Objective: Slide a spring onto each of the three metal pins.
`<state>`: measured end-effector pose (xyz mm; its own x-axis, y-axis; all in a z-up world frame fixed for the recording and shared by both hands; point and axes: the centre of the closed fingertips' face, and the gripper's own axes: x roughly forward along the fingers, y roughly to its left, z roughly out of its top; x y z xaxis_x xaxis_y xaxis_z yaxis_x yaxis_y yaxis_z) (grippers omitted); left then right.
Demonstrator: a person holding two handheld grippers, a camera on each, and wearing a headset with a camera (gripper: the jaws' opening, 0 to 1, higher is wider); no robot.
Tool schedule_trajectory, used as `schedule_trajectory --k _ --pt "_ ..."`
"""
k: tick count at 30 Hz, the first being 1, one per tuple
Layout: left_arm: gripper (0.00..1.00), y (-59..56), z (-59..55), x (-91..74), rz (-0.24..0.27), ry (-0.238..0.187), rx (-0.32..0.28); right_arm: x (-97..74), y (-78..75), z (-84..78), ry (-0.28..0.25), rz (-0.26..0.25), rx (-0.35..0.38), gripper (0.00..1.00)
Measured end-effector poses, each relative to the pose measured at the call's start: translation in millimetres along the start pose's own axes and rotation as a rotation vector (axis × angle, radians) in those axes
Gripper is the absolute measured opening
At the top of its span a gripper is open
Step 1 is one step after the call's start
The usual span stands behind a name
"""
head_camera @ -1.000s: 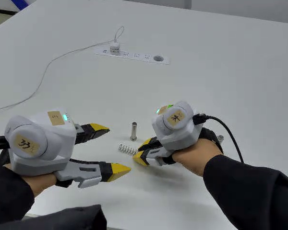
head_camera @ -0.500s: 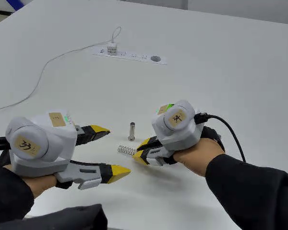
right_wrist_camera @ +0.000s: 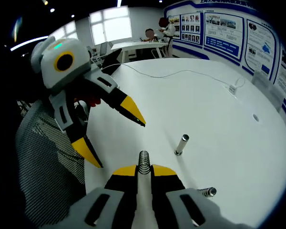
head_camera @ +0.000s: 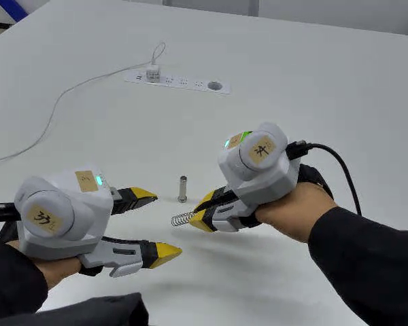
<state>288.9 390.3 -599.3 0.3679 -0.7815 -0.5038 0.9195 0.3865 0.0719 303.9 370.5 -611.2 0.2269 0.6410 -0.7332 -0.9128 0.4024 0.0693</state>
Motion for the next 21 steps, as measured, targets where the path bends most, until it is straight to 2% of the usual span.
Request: schedule_trajectory --k 6,13,21 --pt "0.46 -1.7 -1.7 0.2 -0.005 0.012 0.038 -10.9 12.6 8.1 0.019 0.039 -0.014 0.11" --pt "0.32 -5.8 -5.8 2.2 -0.029 0.030 0.117 -16.1 25.0 15.9 0.039 0.070 -0.046 0.11" --pt "0.19 -5.8 -5.9 1.5 -0.037 0.022 0.138 -17.5 32.6 22.0 0.036 0.085 -0.054 0.11"
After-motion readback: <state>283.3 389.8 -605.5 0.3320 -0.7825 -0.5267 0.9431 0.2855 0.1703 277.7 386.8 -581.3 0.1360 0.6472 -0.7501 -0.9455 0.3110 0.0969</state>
